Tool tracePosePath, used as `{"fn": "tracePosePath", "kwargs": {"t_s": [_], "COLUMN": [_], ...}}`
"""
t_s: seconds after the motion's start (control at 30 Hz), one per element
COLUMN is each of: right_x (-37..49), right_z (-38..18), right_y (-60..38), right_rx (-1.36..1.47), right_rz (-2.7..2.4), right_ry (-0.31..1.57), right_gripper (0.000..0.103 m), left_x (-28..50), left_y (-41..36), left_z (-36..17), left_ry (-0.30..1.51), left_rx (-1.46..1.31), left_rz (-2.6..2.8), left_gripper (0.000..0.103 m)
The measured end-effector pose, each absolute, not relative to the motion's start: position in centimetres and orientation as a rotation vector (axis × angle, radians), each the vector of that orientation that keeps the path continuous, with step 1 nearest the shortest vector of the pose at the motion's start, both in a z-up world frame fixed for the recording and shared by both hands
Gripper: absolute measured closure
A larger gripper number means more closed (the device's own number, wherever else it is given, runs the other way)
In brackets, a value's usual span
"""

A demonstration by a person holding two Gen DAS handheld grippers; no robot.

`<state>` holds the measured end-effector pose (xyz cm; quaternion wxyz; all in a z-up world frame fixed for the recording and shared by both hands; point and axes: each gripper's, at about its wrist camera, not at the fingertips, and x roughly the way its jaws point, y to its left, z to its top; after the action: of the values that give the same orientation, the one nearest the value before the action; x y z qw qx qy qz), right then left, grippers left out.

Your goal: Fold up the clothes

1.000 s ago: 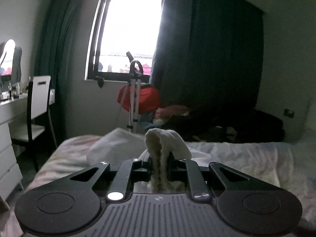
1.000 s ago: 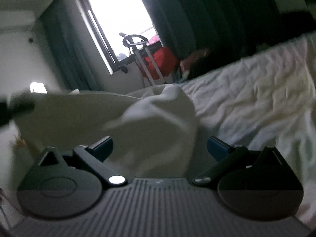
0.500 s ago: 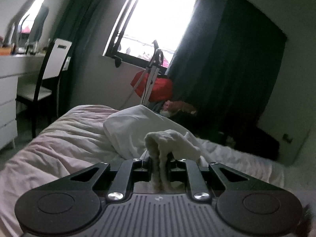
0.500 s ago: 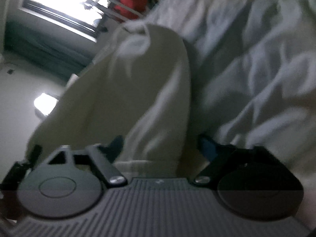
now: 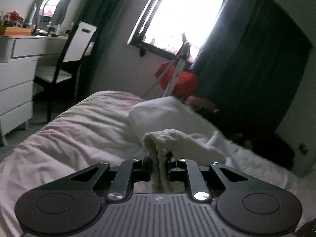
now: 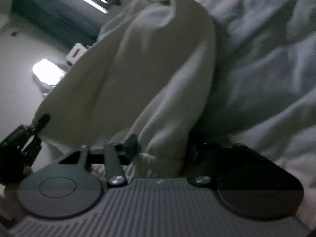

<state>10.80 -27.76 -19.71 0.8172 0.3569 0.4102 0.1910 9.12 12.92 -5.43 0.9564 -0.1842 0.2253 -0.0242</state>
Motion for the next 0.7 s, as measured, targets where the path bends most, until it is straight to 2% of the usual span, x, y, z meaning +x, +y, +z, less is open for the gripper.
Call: {"fn": "tracePosePath", "kwargs": {"t_s": [0.1,0.13,0.23,0.4,0.47,0.53,0.67,0.7], "right_x": [10.6,10.5,9.5,8.2,8.6,9.0,9.7,9.8], "right_z": [-19.2,-18.9,-17.3,-13.7,-13.9,-14.7,-16.5,-16.9], "right_y": [-28.2,-28.4,-28.7,-29.6,-29.8,-30.1,-30.9,-31.1], "right_rx": [0.8,0.807,0.801,0.694,0.699,0.719,0.763,0.773], "right_rz": [0.401,0.399,0.411,0.452,0.454,0.442,0.41,0.404], "right_ry": [0.863,0.851,0.793,0.668,0.689,0.73,0.823,0.84], "right_gripper": [0.064,0.072,0.081,0.081,0.081,0.081,0.08,0.08], "left_x": [9.4,9.4,9.4,9.6,9.7,9.8,10.2,10.4], "left_y": [13.1,13.2,13.3,13.8,14.1,14.1,13.7,13.5], "left_z": [-5.8,-5.9,-6.0,-6.7,-7.1,-7.4,-7.8,-7.8], "left_ry": [0.477,0.482,0.497,0.58,0.61,0.618,0.615,0.611], "left_rx": [-0.369,-0.367,-0.375,-0.446,-0.463,-0.446,-0.416,-0.412], "left_rz": [-0.048,-0.049,-0.056,-0.048,-0.039,-0.013,-0.006,-0.011], "left_gripper": [0.088,0.087,0.086,0.082,0.08,0.072,0.068,0.064]}}
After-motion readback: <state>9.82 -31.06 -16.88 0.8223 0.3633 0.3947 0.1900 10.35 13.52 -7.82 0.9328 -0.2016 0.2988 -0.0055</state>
